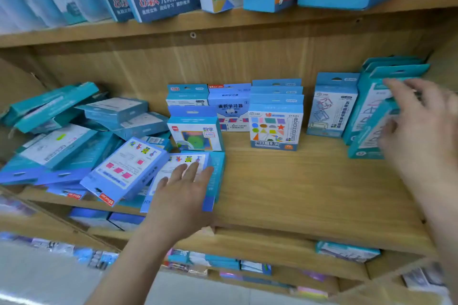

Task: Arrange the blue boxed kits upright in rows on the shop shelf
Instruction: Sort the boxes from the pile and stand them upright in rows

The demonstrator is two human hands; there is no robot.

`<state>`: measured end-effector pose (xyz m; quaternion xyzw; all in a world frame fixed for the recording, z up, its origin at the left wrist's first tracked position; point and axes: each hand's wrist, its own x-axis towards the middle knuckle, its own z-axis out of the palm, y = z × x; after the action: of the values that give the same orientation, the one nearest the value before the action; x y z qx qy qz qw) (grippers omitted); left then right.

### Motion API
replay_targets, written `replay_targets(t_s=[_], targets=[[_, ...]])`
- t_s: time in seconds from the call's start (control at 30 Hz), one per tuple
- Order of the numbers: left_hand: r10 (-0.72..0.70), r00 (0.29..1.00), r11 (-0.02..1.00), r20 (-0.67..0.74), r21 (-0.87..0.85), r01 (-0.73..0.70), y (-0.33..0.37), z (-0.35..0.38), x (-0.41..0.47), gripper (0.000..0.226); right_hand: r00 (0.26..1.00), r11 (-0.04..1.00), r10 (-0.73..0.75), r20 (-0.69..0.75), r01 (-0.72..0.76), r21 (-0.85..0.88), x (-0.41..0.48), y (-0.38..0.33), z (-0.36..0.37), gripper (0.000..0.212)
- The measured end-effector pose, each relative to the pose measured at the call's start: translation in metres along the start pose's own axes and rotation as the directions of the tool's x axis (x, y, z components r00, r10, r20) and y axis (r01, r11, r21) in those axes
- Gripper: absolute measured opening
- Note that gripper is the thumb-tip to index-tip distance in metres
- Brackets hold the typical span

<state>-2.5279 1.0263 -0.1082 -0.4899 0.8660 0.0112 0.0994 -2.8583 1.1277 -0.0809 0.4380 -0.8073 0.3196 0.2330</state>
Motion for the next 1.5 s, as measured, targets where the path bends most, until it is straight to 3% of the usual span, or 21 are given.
replay_targets(t_s=[0.03, 0.1, 0.2, 0.27, 0.33, 0.4, 0.5, 0.57, 0.63, 0.7, 0.77, 0.97, 1.1, 1.2, 1.3, 1.4, 1.5], targets=[[-0.011, 0.997, 0.999, 0.071, 0.037, 0.008, -0.008, 0.005, -0.003, 0.094, 1.0, 1.0, 0.022, 0.017, -0.021, -0.023, 0.001, 0.001, -0.001, 0.064], [0.027, 0.998, 0.997, 0.058, 0.073, -0.031, -0.018, 0.014, -0.007, 0.092, 0.995, 0.995, 0.072, 0.07, -0.067, -0.07, 0.002, 0.004, -0.001, 0.058], [0.095, 0.988, 0.995, -0.118, 0.029, -0.093, -0.03, 0.015, -0.007, 0.083, 0.982, 0.984, 0.076, 0.17, -0.047, -0.171, -0.002, 0.001, -0.007, 0.042], [0.24, 0.932, 0.971, -0.271, 0.044, -0.237, -0.037, 0.011, -0.007, 0.064, 0.981, 0.98, 0.087, 0.176, -0.052, -0.192, -0.006, -0.007, -0.016, 0.038], [0.312, 0.88, 0.95, -0.357, 0.129, -0.284, -0.045, 0.002, -0.006, 0.05, 0.989, 0.985, 0.072, 0.132, -0.05, -0.164, -0.012, -0.019, -0.026, 0.037], [0.264, 0.808, 0.961, -0.526, 0.071, -0.267, -0.052, -0.005, -0.001, 0.044, 0.994, 0.992, 0.032, 0.105, -0.019, -0.124, -0.016, -0.035, -0.036, 0.037], [0.101, 0.685, 0.915, -0.722, -0.202, -0.348, -0.049, -0.024, 0.002, 0.021, 0.989, 0.996, 0.016, 0.15, -0.003, -0.086, -0.017, -0.053, -0.049, 0.04], [-0.057, 0.711, 0.795, -0.701, -0.463, -0.392, -0.044, -0.04, 0.006, 0.014, 0.98, 0.997, 0.018, 0.197, -0.004, -0.074, -0.018, -0.062, -0.053, 0.04], [-0.162, 0.797, 0.573, -0.581, -0.713, -0.403, -0.039, -0.054, 0.015, 0.013, 0.973, 0.997, -0.021, 0.228, 0.038, -0.07, -0.021, -0.066, -0.052, 0.038], [-0.196, 0.858, 0.378, -0.475, -0.844, -0.381, -0.033, -0.064, 0.024, 0.013, 0.963, 0.993, -0.058, 0.262, 0.082, -0.082, -0.023, -0.067, -0.048, 0.037], [-0.168, 0.886, 0.282, -0.431, -0.883, -0.376, -0.028, -0.067, 0.031, 0.016, 0.956, 0.99, -0.07, 0.285, 0.102, -0.099, -0.024, -0.065, -0.046, 0.036], [-0.043, 0.887, 0.413, -0.459, -0.817, -0.402, -0.004, -0.067, 0.045, 0.015, 0.957, 0.991, -0.077, 0.279, 0.105, -0.086, -0.021, -0.062, -0.044, 0.038], [0.067, 0.877, 0.62, -0.476, -0.669, -0.41, 0.015, -0.057, 0.051, 0.01, 0.966, 0.99, -0.051, 0.253, 0.082, -0.113, -0.018, -0.054, -0.043, 0.045], [0.151, 0.861, 0.708, -0.486, -0.555, -0.437, 0.027, -0.052, 0.053, 0.014, 0.964, 0.993, 0.02, 0.266, 0.011, -0.117, -0.015, -0.044, -0.042, 0.05], [0.224, 0.823, 0.785, -0.521, -0.405, -0.469, 0.035, -0.048, 0.057, 0.021, 0.939, 0.979, 0.13, 0.319, -0.173, 0.112, -0.012, -0.036, -0.034, 0.049], [0.21, 0.824, 0.786, -0.526, -0.41, -0.462, 0.036, -0.048, 0.059, 0.02, 0.893, 0.811, 0.243, 0.379, -0.401, 0.426, -0.015, -0.031, -0.027, 0.049], [0.222, 0.859, 0.794, -0.461, -0.425, -0.434, 0.028, -0.046, 0.059, 0.041, 0.874, 0.7, 0.269, 0.406, -0.467, 0.541, -0.019, -0.027, -0.02, 0.056]])
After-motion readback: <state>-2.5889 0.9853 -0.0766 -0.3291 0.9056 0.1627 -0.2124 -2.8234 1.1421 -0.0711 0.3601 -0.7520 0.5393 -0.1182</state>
